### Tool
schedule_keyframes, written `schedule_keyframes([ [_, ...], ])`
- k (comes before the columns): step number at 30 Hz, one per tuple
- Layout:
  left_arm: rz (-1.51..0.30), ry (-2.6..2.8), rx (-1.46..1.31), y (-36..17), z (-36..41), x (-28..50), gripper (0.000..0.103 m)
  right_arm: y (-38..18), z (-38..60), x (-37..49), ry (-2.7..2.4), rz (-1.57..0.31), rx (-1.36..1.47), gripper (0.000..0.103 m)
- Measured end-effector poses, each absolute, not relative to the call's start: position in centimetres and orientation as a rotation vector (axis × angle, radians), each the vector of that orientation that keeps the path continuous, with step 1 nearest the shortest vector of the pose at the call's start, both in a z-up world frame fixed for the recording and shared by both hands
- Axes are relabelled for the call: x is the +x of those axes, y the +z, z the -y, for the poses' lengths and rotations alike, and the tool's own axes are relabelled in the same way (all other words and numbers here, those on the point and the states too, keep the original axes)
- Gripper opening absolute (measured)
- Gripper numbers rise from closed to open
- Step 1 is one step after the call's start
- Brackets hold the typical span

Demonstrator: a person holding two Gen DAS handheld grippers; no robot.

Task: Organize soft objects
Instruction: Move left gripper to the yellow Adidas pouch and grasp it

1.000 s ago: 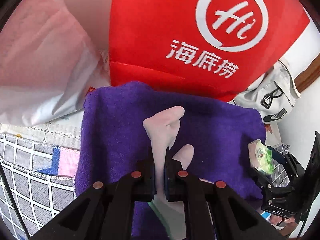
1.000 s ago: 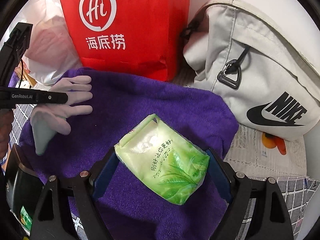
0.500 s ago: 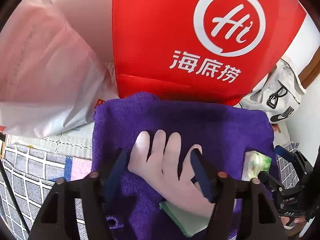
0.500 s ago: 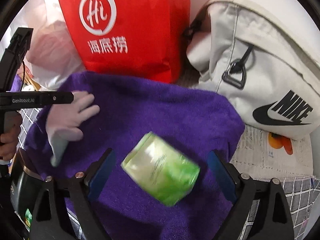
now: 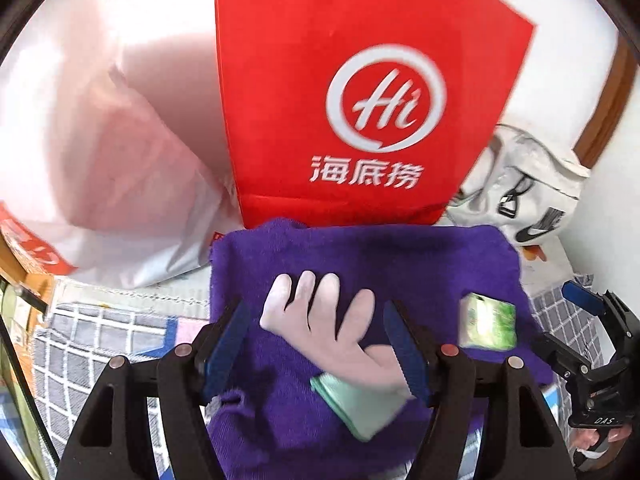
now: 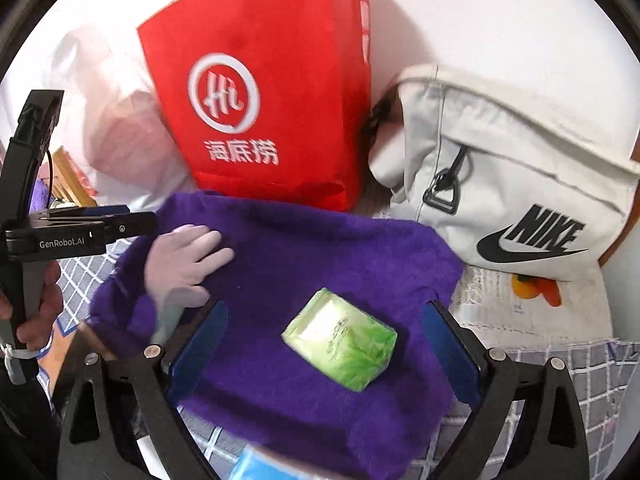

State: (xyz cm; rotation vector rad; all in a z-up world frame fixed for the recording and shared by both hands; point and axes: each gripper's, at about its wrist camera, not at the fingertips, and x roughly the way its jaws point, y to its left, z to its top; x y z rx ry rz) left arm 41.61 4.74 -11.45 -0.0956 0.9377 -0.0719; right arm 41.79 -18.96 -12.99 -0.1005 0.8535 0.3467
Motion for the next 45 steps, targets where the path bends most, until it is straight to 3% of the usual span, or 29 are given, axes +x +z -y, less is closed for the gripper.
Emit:
schedule_keyframes([
  [11,-0.904,-0.118,-0.148,-7.4,-5.4,32.8,0.068,-10.5,18.8,32.3,0.378,-0.846,-0.064,0.097],
  [22,-0.954,-0.152,-0.116,-9.1,-3.8,23.4,0.068,-11.9,18.9,22.3,0.423,-0.872,-0.007,0.097],
  [42,-1.146,-0.226,-0.160,-20.9,-2.6,13.8,0.067,-18.3,19.3,13.9,0.421,-0.945,-0.014,0.095],
  [45,-1.097,-0.238,-0.170,-21.3,-2.2,13.1,0.064,-18.6,19.6,13.7,0.415,-0.949,0.003,0.095],
])
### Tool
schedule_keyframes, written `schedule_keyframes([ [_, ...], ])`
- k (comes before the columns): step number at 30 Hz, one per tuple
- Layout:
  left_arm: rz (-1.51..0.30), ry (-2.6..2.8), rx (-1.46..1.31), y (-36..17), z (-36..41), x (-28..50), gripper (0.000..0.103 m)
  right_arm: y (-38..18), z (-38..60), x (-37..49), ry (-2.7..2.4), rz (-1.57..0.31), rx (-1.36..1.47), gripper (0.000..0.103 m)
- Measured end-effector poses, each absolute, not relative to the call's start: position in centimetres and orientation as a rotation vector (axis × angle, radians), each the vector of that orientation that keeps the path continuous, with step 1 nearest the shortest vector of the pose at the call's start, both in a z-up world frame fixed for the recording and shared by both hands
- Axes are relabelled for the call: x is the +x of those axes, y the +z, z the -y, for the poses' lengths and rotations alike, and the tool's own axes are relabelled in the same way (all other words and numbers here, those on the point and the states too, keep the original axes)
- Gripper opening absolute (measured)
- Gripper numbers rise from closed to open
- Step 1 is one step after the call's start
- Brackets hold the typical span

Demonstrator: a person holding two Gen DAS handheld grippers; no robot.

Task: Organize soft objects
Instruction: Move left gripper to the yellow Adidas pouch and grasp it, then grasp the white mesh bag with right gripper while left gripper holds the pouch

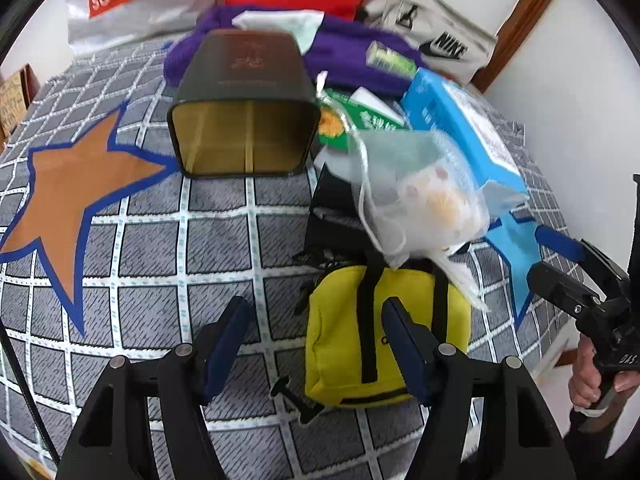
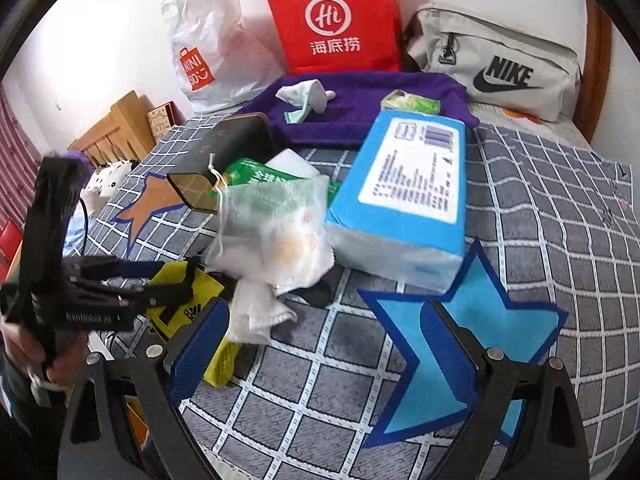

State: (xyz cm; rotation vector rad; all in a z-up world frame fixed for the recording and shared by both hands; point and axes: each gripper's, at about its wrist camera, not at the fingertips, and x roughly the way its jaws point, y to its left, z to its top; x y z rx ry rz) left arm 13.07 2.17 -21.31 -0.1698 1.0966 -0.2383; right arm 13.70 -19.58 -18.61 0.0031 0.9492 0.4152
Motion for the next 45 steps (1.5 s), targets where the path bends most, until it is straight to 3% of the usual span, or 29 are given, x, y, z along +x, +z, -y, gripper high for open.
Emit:
schedule_keyframes([
  [2,-1.073,-0.231,-0.139,-21.2,-1.9,13.0,0.053,-18.6,19.5,13.8,0.414,-0.942,0.016,0.095],
  [3,-1.060,-0.242,-0.134,-21.1,-1.9,13.0,0.034,-18.6,19.4,14.0,0.411,-0.941,0.016,0.095],
  [4,-1.071,-0.278,-0.163,-21.2,-2.0,13.0,0.028,-18.6,19.1,14.1,0.408,-0.940,0.015,0.095],
  [7,-1.065,-0.289,-0.176,-21.2,-2.4,12.8,0.025,-18.7,18.3,14.6,0.405,-0.940,0.014,0.094],
  [10,-1.050,-0.258,-0.162,-20.8,-3.5,12.3,0.025,-19.0,17.6,15.3,0.404,-0.941,0.035,0.086],
  [15,-1.041,-0.182,-0.163,-20.3,-6.3,11.7,0.022,-20.3,16.5,16.1,0.416,-0.968,0.052,0.064],
  [19,-1.046,-0.187,-0.198,-20.9,-7.2,11.6,0.022,-20.7,15.6,16.4,0.411,-0.961,0.045,0.059],
  [23,-1.043,-0.187,-0.192,-20.9,-7.1,11.7,0.022,-20.4,14.8,16.3,0.383,-0.943,-0.026,0.047],
  [37,-1.056,-0.193,-0.203,-21.2,-7.0,11.7,0.023,-20.8,13.9,17.1,0.402,-0.943,-0.061,0.046],
  [39,-1.058,-0.194,-0.206,-21.2,-7.1,11.7,0.023,-20.9,13.5,16.9,0.420,-0.942,-0.075,0.019],
  [40,-1.059,-0.195,-0.208,-21.2,-7.1,11.8,0.023,-21.0,13.4,16.9,0.427,-0.947,-0.080,0.013],
  [45,-1.063,-0.192,-0.218,-21.2,-7.1,11.9,0.023,-19.6,14.2,16.1,0.461,-0.893,-0.036,0.005],
])
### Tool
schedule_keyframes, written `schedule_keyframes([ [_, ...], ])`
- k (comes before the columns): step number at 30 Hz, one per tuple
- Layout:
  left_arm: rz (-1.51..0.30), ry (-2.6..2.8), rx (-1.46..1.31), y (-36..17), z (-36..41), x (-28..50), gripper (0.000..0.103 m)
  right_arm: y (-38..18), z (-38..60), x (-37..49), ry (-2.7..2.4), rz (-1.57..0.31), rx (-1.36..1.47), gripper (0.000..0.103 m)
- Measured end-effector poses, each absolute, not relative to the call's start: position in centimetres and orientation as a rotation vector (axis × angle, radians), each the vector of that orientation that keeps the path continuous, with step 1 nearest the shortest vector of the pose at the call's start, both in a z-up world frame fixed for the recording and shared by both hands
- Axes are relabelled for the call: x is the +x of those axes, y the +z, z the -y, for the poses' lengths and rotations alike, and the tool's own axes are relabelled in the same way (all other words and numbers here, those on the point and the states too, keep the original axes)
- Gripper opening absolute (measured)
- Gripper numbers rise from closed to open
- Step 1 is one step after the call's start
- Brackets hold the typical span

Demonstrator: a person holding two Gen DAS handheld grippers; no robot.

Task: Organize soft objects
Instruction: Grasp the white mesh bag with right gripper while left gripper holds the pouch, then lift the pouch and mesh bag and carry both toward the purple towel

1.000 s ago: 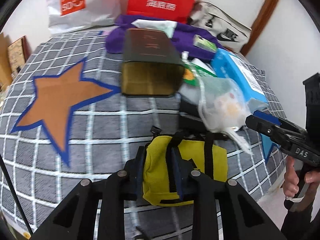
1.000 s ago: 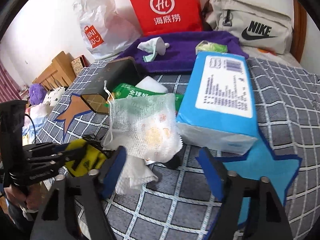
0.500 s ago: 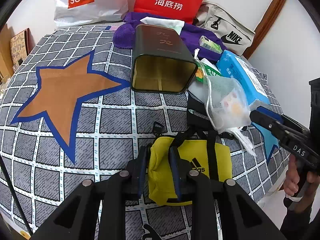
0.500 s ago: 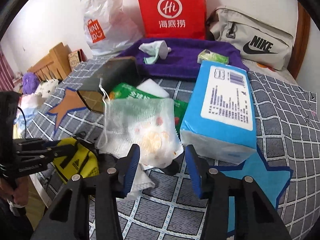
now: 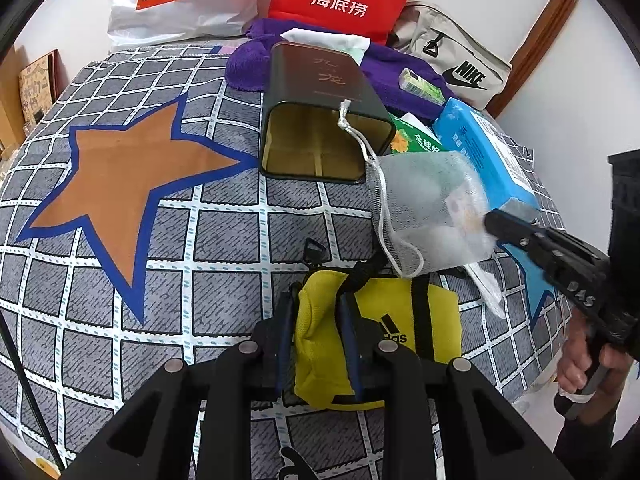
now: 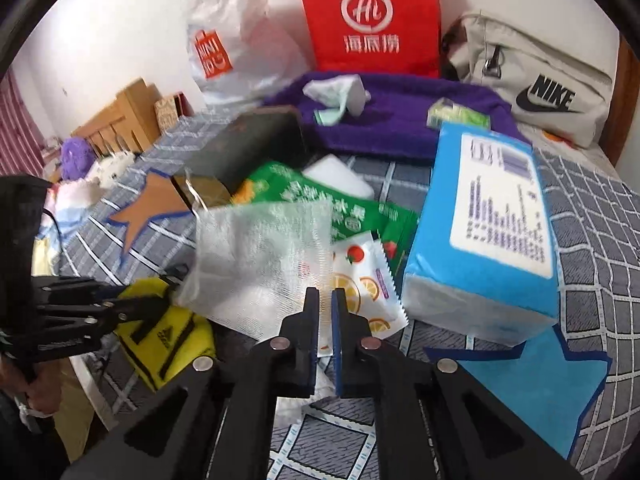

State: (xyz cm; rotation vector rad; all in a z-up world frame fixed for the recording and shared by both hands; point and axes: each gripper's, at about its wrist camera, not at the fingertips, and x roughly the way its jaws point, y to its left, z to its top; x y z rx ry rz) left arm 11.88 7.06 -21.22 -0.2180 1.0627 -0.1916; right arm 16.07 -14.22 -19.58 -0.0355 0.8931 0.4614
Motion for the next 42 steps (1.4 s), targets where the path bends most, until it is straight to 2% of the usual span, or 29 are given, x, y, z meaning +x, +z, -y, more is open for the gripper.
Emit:
schedule_keyframes([
  [12,-1.074,-0.138,-0.225,-20.7,-6.7,11.3,0.023,-16.7,21.1,11.3,0.377,-0.873,-0.003,0.004],
  [17,-1.077,-0.120,-0.251,-20.7,-6.9,11.4,0.023,-18.4,25.4,9.8,0.280,-0.933,-0.004,0.004],
  [21,-1.083,-0.115,-0.268,-20.7,-7.0,11.5,0.023,-20.5,27.2,10.3,0.231,-0.974,0.010,0.011],
  [22,-1.084,-0.115,-0.267,-20.7,-7.0,11.5,0.023,-20.8,27.4,10.4,0.240,-0.977,0.014,0.017],
  [24,-1.083,-0.111,-0.268,-20.6,-7.1,11.4,0.024,-21.2,26.9,10.7,0.259,-0.965,0.026,0.062],
  [26,-1.083,-0.112,-0.259,-20.5,-7.1,11.3,0.027,-21.1,26.1,10.9,0.285,-0.935,0.036,0.081],
  [28,-1.083,-0.101,-0.244,-20.5,-7.0,11.1,0.040,-21.1,25.3,11.2,0.306,-0.932,0.052,0.086],
  [30,-1.087,-0.099,-0.227,-20.5,-6.9,10.9,0.048,-21.5,24.0,11.9,0.326,-0.950,0.059,0.088],
  [32,-1.089,-0.103,-0.222,-20.6,-6.9,10.7,0.050,-22.3,22.6,12.5,0.325,-0.975,0.034,0.088],
  [34,-1.102,-0.114,-0.224,-20.7,-6.8,10.7,0.065,-22.6,21.6,12.6,0.302,-0.970,-0.005,0.094],
  [35,-1.102,-0.115,-0.222,-20.8,-6.7,10.7,0.066,-22.8,21.1,12.5,0.298,-0.961,-0.026,0.099],
  [39,-1.071,-0.075,-0.179,-21.1,-5.7,10.9,0.066,-23.4,19.6,12.6,0.238,-0.952,-0.106,0.103],
  [42,-1.053,-0.072,-0.135,-21.0,-4.8,11.1,0.034,-23.4,19.8,12.5,0.230,-0.946,-0.098,0.100],
])
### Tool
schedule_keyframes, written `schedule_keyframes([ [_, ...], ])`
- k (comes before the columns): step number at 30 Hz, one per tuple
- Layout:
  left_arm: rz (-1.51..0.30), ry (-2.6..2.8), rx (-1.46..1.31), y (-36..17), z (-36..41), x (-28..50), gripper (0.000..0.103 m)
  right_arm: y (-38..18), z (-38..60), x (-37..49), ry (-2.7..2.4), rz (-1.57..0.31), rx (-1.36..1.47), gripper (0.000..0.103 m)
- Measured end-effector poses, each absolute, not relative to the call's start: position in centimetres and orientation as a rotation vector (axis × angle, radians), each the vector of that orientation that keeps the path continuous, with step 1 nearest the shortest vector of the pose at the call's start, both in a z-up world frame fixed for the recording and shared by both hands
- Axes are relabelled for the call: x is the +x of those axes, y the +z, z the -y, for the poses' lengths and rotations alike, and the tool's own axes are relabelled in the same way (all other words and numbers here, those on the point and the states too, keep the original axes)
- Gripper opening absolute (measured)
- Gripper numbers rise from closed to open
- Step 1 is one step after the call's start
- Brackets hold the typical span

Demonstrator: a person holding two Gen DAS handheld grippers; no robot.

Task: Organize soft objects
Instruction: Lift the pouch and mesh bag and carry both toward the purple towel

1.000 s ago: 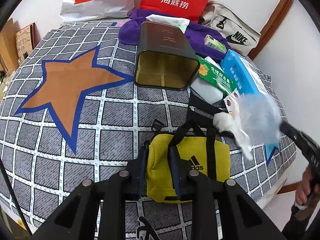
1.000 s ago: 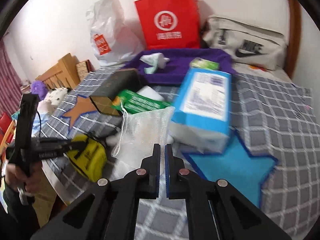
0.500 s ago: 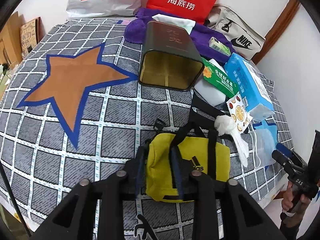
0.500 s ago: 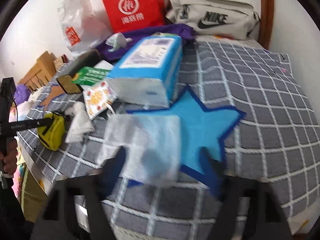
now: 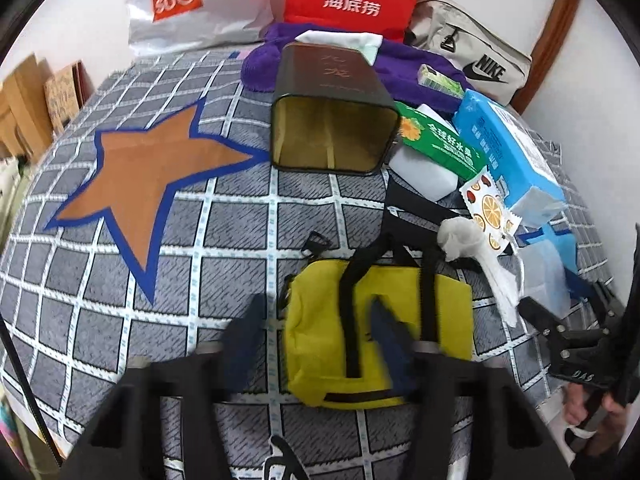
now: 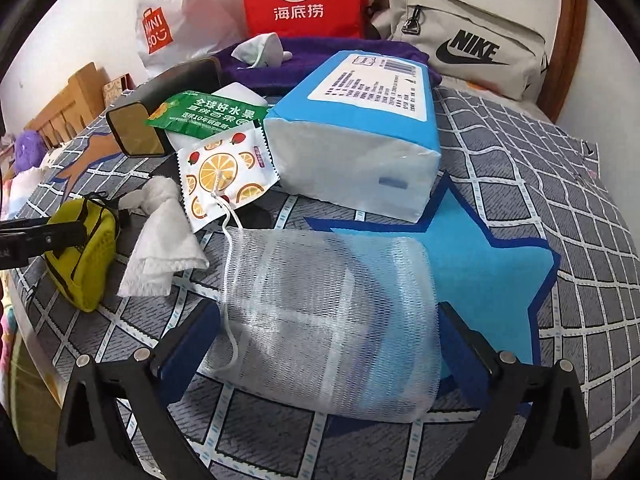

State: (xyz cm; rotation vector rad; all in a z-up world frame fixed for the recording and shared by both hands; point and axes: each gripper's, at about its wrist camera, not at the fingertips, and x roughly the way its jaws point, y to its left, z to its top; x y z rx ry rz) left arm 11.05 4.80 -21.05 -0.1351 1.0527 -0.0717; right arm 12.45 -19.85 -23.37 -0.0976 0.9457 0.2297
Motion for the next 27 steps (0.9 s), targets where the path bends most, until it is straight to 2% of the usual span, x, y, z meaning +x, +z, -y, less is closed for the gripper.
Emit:
schedule_keyframes([
  [1,-1.056,-0.089,-0.146,-21.0,-4.7,11.2,0.031,-23.3,20.1,12.3,0.220,-0.939,-0.098,0.096],
  [4,-1.050,-0.087,-0.158,-20.9,-4.9,11.3,0.024,-22.9,20.7,12.0,0.209,-0.927,-0.105,0.074],
  [6,-1.050,-0.108,-0.213,-20.7,-5.5,11.3,0.022,-22.6,21.2,11.8,0.208,-0.926,-0.102,0.049],
  [7,-1.047,-0.117,-0.234,-20.6,-5.8,11.1,0.021,-22.4,21.4,11.8,0.212,-0.929,-0.101,0.041],
  [8,-1.041,-0.125,-0.249,-20.2,-6.0,11.0,0.021,-22.3,21.7,11.8,0.229,-0.936,-0.090,0.020],
  [9,-1.035,-0.128,-0.254,-20.0,-6.0,10.9,0.020,-22.2,22.0,11.9,0.245,-0.948,-0.074,0.011],
  [14,-0.993,-0.126,-0.237,-17.8,-6.0,10.4,0.018,-21.1,23.4,12.0,0.271,-0.946,-0.024,0.010],
  [15,-0.978,-0.125,-0.234,-17.1,-6.0,10.3,0.015,-20.7,23.7,12.0,0.270,-0.938,-0.015,0.010],
  [27,-0.849,-0.168,-0.212,-11.1,-5.9,9.7,0.013,-15.2,24.4,12.0,0.290,-0.858,0.012,0.010],
])
